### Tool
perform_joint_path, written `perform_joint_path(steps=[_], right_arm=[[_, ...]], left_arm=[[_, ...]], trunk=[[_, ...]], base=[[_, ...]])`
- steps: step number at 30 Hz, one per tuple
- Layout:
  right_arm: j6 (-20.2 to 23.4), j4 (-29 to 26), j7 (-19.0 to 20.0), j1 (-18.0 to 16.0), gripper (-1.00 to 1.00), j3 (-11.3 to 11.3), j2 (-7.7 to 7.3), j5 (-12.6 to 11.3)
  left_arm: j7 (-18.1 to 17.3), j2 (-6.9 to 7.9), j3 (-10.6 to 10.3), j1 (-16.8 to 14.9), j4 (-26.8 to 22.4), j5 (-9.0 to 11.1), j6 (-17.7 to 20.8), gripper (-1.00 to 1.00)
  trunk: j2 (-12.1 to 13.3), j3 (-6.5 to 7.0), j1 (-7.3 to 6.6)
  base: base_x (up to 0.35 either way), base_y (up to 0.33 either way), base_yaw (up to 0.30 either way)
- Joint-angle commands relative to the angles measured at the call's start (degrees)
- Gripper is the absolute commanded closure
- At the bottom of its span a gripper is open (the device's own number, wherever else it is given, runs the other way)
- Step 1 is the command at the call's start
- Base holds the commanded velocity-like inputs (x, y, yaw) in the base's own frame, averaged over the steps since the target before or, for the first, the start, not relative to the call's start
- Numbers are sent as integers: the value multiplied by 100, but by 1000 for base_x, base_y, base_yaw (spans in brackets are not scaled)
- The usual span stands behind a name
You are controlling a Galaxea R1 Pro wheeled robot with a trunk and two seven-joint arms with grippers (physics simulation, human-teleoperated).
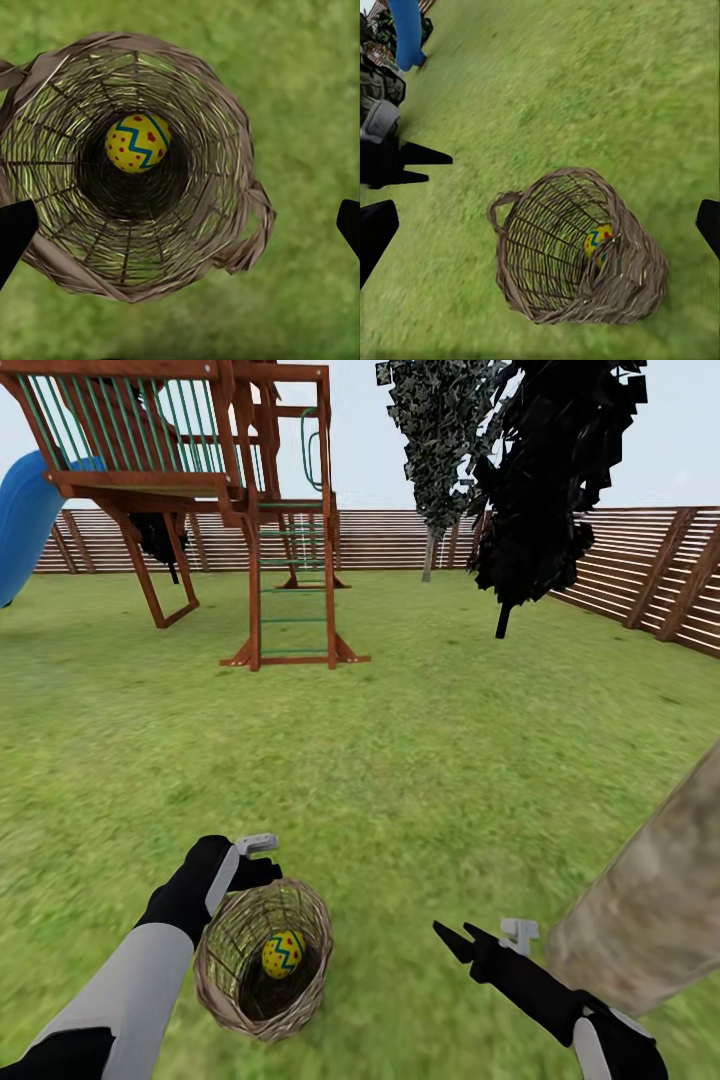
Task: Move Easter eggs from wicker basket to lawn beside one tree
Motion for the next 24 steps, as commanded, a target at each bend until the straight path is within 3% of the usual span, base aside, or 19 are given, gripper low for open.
perform_joint_path(steps=[1, 19, 24], right_arm=[[48, -18, 28, -3, -100, -9, 5, -31], [62, -29, 62, -1, -100, 159, -9, -30], [64, -30, 356, -1, -100, 174, -17, -31]], left_arm=[[28, -5, 21, -3, -6, 54, 27, -100], [30, -7, 37, -3, -6, 54, 26, -100], [30, -8, 36, -3, -6, 54, 26, -100]], trunk=[[-45, -24, 22], [-767, -347, 418], [-967, -437, 528]], base=[[0, 0, 0], [0, 0, 0], [0, 0, 0]])
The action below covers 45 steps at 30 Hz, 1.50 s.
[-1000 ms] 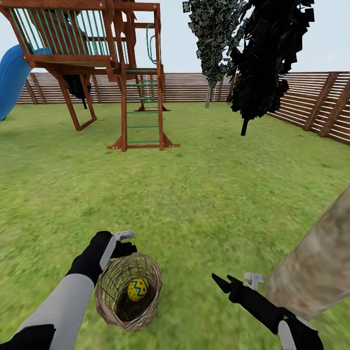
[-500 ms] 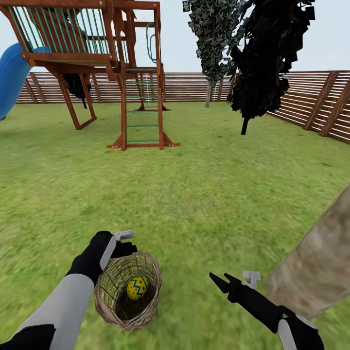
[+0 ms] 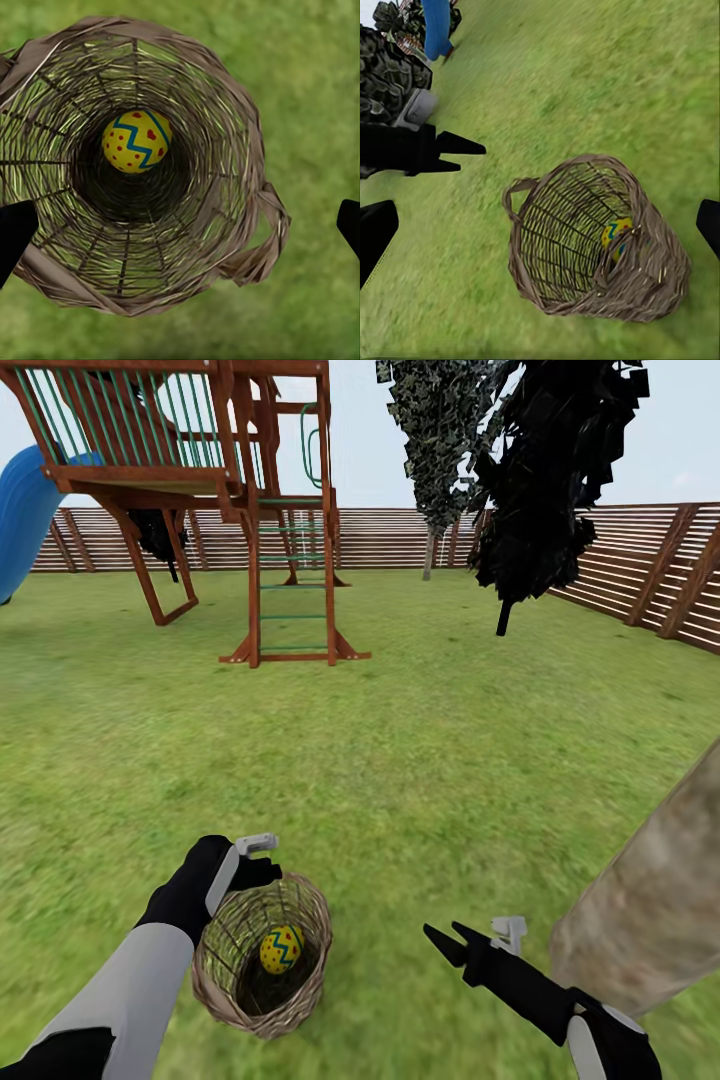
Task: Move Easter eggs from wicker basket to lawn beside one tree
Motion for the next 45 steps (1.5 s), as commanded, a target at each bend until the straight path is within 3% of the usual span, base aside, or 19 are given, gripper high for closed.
perform_joint_path(steps=[1, 10, 45], right_arm=[[42, -2, 82, -4, -100, -14, 4, -29], [44, -1, 382, -2, -100, -23, -7, -29], [380, 1, 415, -4, -100, -56, -14, -38]], left_arm=[[30, -5, 23, -3, -6, 54, 26, -100], [30, -7, 21, -3, -6, 54, 26, -100], [21, -3, 3, -3, -15, 89, 19, -100]], trunk=[[-44, -24, 22], [-405, -185, 220], [-1809, -813, 989]], base=[[0, 0, 0], [0, 0, 0], [0, 0, 0]])
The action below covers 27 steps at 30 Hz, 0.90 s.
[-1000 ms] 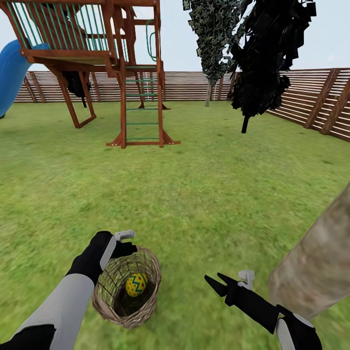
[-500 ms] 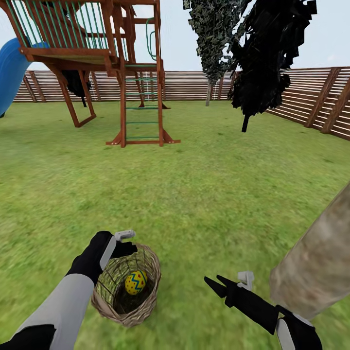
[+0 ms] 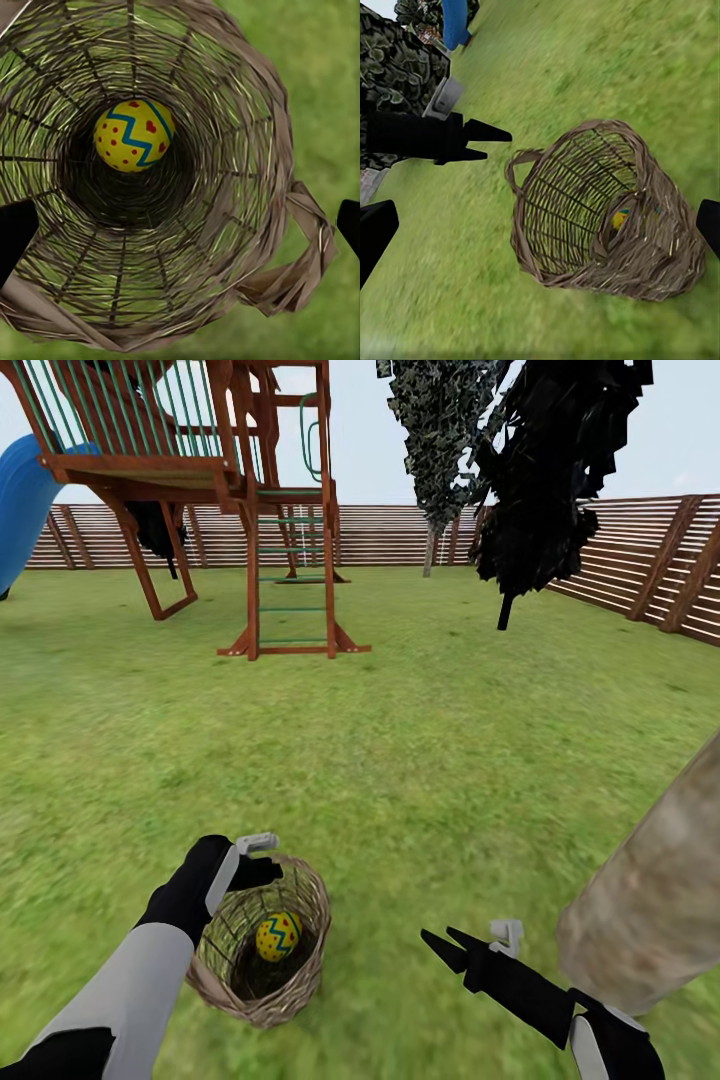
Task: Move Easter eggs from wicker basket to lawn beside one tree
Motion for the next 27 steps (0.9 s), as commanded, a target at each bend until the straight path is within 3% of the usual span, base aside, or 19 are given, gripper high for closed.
perform_joint_path(steps=[1, 23, 27], right_arm=[[41, -1, 13, -4, -100, -13, 6, -26], [46, 8, 13, -4, -100, -28, 1, -26], [46, 14, 9, -2, -100, -29, 1, -26]], left_arm=[[29, -5, 21, -3, -6, 54, 26, -100], [44, -5, 44, -3, -6, 41, 16, -100], [46, 49, 55, -3, -6, 32, -61, -100]], trunk=[[-44, -23, 22], [-926, -418, 505], [-1087, -490, 593]], base=[[0, 0, 0], [0, 0, 0], [0, 0, 0]])
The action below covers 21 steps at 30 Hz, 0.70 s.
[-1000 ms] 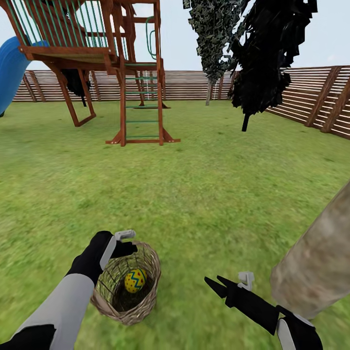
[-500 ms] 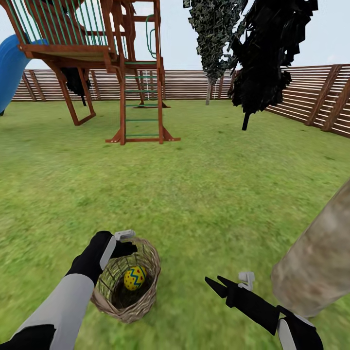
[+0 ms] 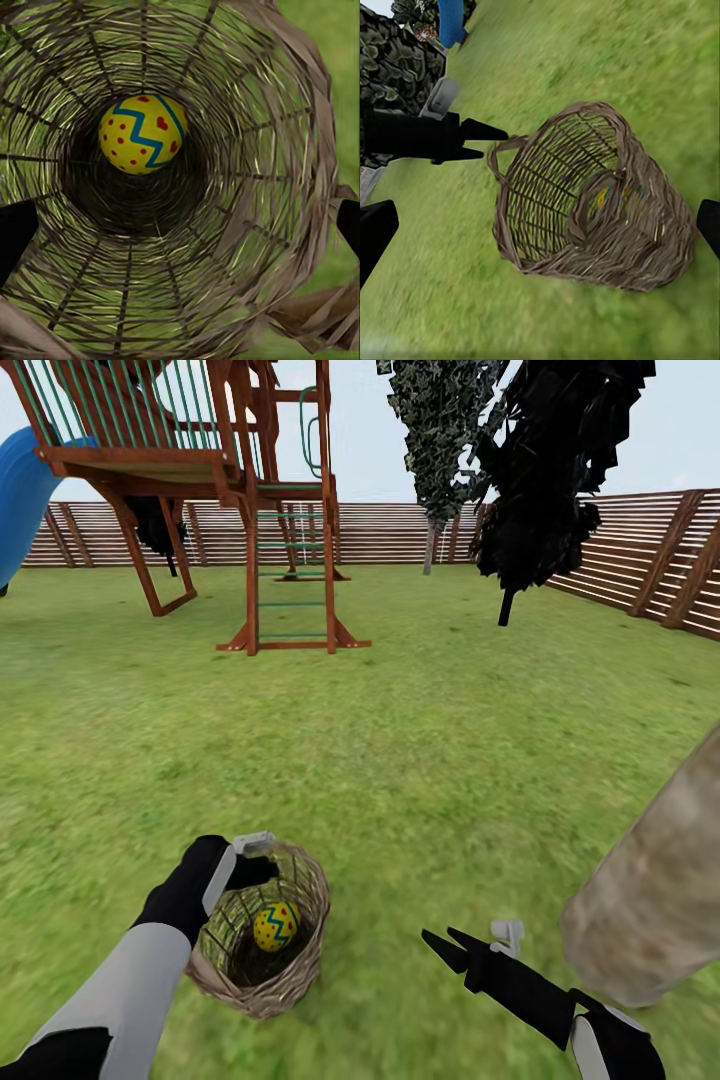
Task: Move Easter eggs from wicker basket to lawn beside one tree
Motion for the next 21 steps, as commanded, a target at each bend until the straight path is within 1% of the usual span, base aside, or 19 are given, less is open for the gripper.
perform_joint_path(steps=[1, 3, 9, 15, 18, 21], right_arm=[[39, 0, 12, -4, -100, -11, 5, -25], [39, 1, 15, -5, -100, -13, 5, -25], [39, 2, 15, -5, -100, -26, 5, -25], [39, 23, 16, -5, -100, -43, -2, -25], [39, 33, 12, -5, -100, -51, -3, -24], [39, 41, 10, -9, -100, -54, -4, -20]], left_arm=[[31, 11, 25, -3, -6, 65, 15, -100], [31, 42, 30, -3, -6, 74, -2, -100], [30, 67, 34, -4, -6, 52, -13, -100], [37, 128, 36, -18, -38, 32, 57, -100], [31, 228, 42, -22, -13, 24, 83, -100], [18, 289, 43, -21, 5, 28, 95, -100]], trunk=[[-44, -23, 22], [-124, -59, 66], [-365, -167, 197], [-605, -275, 329], [-726, -328, 395], [-846, -382, 461]], base=[[0, 0, 0], [0, 0, 0], [0, 0, 0], [0, 0, 0], [0, 0, 0], [0, 0, 0]])
